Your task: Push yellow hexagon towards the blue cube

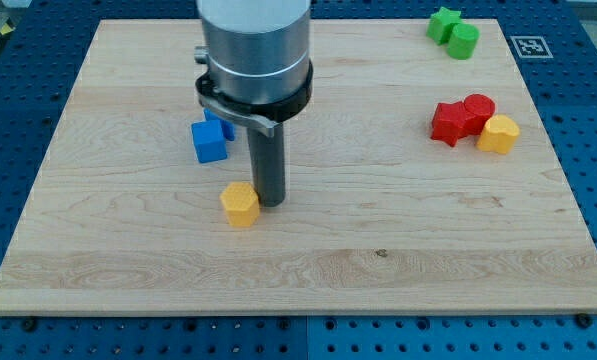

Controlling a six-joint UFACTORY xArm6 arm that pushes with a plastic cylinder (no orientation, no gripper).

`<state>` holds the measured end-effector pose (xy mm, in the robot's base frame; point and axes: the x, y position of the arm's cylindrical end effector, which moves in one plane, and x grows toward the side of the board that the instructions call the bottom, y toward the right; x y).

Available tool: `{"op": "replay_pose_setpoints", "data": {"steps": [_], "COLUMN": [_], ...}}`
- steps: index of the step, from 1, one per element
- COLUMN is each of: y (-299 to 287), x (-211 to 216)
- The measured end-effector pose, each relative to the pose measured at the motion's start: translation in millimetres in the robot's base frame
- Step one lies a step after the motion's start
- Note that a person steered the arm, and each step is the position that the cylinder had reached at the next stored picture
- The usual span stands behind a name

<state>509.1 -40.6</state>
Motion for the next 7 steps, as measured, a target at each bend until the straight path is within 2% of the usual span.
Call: {"op": "replay_pose_setpoints", "data": {"steps": [3,4,5,7], "y": [-52.1,-41.7,-57.2,-99.7], "x": [29.1,49.7,79.4,83.1]}}
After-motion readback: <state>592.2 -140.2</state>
